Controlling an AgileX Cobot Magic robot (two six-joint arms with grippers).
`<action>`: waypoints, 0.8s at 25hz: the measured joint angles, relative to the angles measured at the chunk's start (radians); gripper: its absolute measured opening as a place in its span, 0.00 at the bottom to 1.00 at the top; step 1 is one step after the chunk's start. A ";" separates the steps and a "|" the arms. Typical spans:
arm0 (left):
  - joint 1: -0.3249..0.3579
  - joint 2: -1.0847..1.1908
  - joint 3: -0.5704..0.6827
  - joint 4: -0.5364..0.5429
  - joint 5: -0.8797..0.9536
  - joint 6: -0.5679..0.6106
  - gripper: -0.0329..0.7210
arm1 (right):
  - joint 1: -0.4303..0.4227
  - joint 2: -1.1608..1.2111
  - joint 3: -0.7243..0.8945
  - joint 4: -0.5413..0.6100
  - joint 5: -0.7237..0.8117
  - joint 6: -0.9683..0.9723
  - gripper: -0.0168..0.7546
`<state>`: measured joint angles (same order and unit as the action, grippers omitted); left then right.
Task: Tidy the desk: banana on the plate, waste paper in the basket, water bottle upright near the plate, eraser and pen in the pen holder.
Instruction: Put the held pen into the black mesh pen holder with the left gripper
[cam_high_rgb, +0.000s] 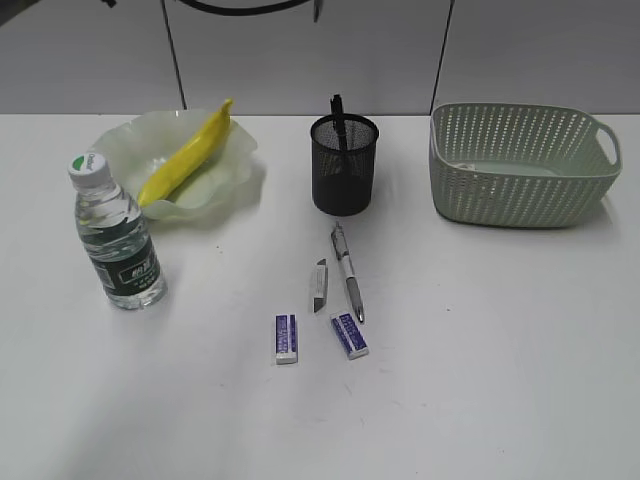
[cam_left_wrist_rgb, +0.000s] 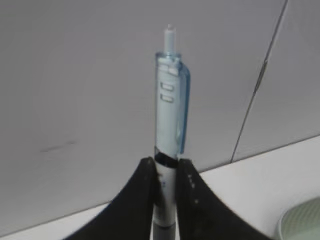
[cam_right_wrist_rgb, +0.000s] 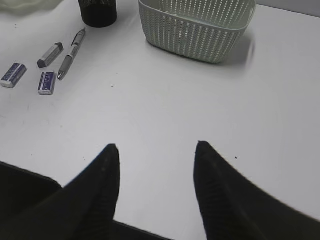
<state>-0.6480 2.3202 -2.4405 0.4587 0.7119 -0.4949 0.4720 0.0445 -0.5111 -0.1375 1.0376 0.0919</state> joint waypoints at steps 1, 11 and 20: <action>0.001 0.000 0.000 0.001 -0.031 0.000 0.16 | 0.000 0.000 0.000 0.000 0.000 0.000 0.53; -0.006 -0.043 0.000 -0.057 -0.071 0.000 0.16 | 0.000 0.000 0.000 0.000 0.000 0.000 0.53; -0.031 -0.048 0.102 -0.044 -0.056 0.000 0.16 | 0.000 0.000 0.000 0.000 0.000 0.000 0.53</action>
<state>-0.6789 2.2723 -2.3389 0.4149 0.6558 -0.4949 0.4720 0.0445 -0.5111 -0.1375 1.0376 0.0919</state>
